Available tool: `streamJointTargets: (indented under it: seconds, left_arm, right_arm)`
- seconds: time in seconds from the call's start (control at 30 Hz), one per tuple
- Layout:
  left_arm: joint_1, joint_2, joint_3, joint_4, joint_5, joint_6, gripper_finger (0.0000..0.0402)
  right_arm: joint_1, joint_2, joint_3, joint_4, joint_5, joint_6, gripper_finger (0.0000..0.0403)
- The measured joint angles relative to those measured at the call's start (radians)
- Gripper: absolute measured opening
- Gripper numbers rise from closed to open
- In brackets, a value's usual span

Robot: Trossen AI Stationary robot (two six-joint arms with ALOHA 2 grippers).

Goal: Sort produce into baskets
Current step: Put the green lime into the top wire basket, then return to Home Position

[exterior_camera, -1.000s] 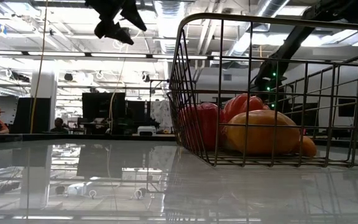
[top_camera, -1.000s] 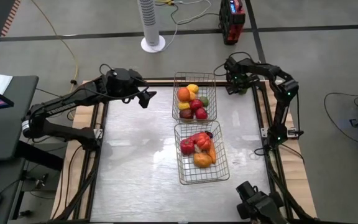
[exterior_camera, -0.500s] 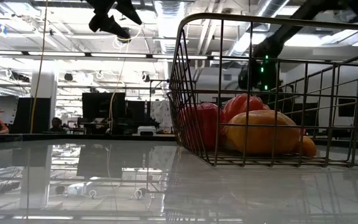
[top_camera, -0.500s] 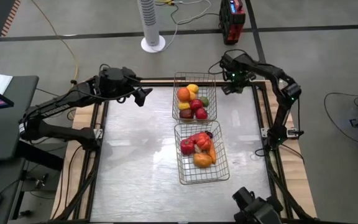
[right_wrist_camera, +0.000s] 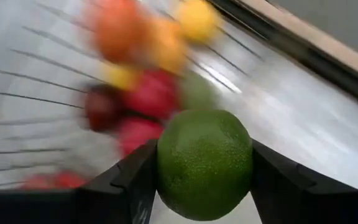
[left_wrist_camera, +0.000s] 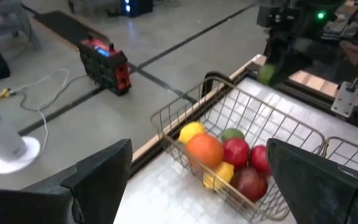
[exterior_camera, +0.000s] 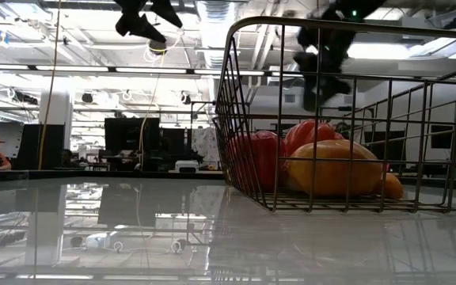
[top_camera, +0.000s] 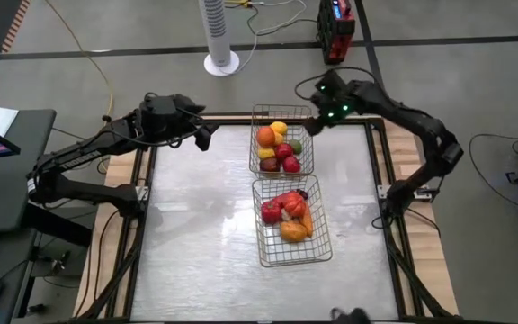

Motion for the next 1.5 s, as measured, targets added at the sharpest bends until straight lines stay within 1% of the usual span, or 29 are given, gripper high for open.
streamJointTargets:
  seconds: [0.07,0.17,0.27,0.33,0.4,0.47,0.57,0.63,0.73,0.8,0.87,0.97,1.03,1.13,1.3,1.4,1.5]
  left_arm:
    - [0.0,0.0,0.0,0.018,0.0,0.009,0.0357]
    - [0.0,0.0,0.0,0.012,0.001,0.004,0.0357]
    - [-0.01,0.0,0.0,-0.03,0.014,-0.031,0.0357]
    - [-0.024,0.0,-0.001,-0.051,0.027,-0.044,0.0357]
    - [-0.046,-0.007,-0.019,-0.036,0.028,-0.045,0.0357]
    - [-0.071,-0.025,-0.074,0.031,0.03,-0.036,0.0357]
    - [-0.098,-0.071,-0.204,0.175,0.048,-0.064,0.0357]
    - [-0.105,-0.107,-0.297,0.274,0.067,-0.126,0.0357]
    - [-0.108,-0.174,-0.42,0.372,0.062,-0.241,0.0357]
    - [-0.109,-0.227,-0.488,0.408,0.053,-0.305,0.0357]
    - [-0.114,-0.281,-0.541,0.444,0.034,-0.345,0.0357]
    - [-0.12,-0.368,-0.601,0.452,-0.002,-0.355,0.0357]
    - [-0.12,-0.429,-0.643,0.448,-0.019,-0.346,0.0357]
    - [-0.119,-0.517,-0.717,0.46,-0.044,-0.356,0.0357]
    - [-0.119,-0.63,-0.842,0.456,-0.06,-0.458,0.0357]
    - [-0.119,-0.678,-0.901,0.466,-0.059,-0.52,0.0357]
    - [-0.119,-0.717,-0.939,0.466,-0.065,-0.548,0.0357]
  right_arm:
    - [0.064,-0.007,0.0,0.098,-0.04,0.002,0.0241]
    - [0.153,0.003,0.0,0.193,-0.018,0.003,0.0247]
    - [0.207,0.024,0.0,0.196,-0.004,0.001,0.0265]
    - [0.223,0.035,0.0,0.185,-0.001,0.006,0.028]
    - [0.226,0.037,0.0,0.176,0.001,0.008,0.0296]
    - [0.222,0.037,0.0,0.177,0.003,0.008,0.0312]
    - [0.203,0.03,0.0,0.173,0.003,0.016,0.0332]
    - [0.189,0.016,0.0,0.148,0.0,0.023,0.0343]
    - [0.175,-0.023,0.0,0.08,0.002,0.022,0.0354]
    - [0.171,-0.061,0.0,0.044,0.007,-0.001,0.0356]
    - [0.163,-0.112,-0.006,0.051,0.0,-0.03,0.0356]
    - [0.157,-0.208,-0.083,0.157,-0.061,-0.031,0.0351]
    - [0.143,-0.276,-0.168,0.239,-0.099,-0.001,0.0346]
    - [0.125,-0.379,-0.311,0.346,-0.128,0.069,0.034]
    - [0.119,-0.534,-0.518,0.441,-0.127,0.203,0.0331]
    - [0.135,-0.617,-0.621,0.477,-0.126,0.278,0.0329]
    - [0.157,-0.705,-0.723,0.544,-0.121,0.352,0.0328]
